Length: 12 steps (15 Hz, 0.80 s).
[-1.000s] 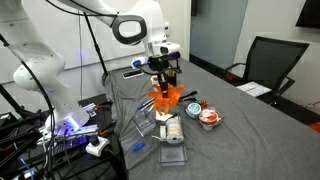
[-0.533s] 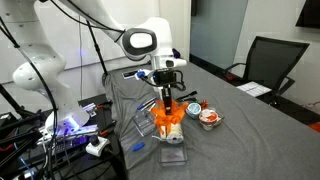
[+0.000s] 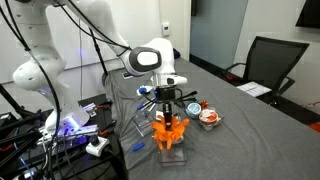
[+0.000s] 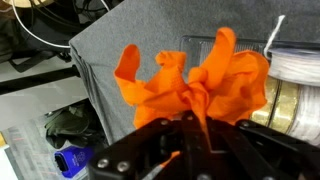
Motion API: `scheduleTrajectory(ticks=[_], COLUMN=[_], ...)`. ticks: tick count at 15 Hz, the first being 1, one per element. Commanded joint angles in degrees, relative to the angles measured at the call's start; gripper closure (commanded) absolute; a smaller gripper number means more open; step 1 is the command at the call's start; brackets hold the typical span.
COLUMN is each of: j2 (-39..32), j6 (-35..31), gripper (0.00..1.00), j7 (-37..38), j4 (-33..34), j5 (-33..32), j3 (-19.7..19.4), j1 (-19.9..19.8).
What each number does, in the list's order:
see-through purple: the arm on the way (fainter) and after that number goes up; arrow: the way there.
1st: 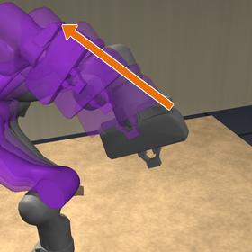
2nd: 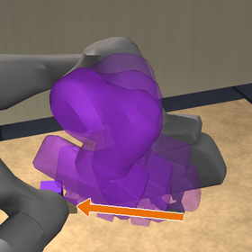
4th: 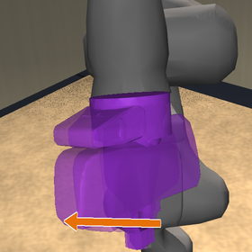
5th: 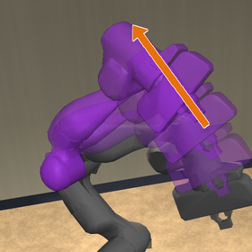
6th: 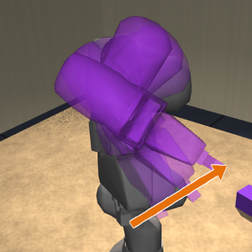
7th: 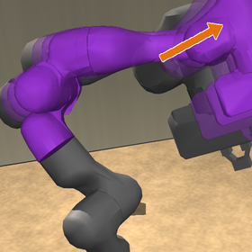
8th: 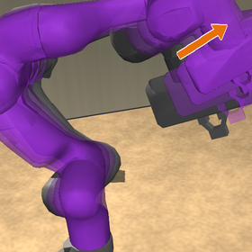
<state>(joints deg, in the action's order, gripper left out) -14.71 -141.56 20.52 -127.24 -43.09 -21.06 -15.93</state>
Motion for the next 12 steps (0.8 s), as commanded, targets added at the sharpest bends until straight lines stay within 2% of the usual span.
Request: scheduleTrajectory(ticks=[1, 8, 12], j2=[-3.35, -7.11, -9.63], j6=[-3.55, -5.96, -7.73], gripper=[0.99, 0.99, 0.99], j7=[1.13, 1.43, 4.22], j4=[0.91, 2.14, 3.08], j5=[-1.09, -0.66, -1.77], j3=[-1.21, -3.09, -4.36], j1=[-0.44, -0.11, 0.78])
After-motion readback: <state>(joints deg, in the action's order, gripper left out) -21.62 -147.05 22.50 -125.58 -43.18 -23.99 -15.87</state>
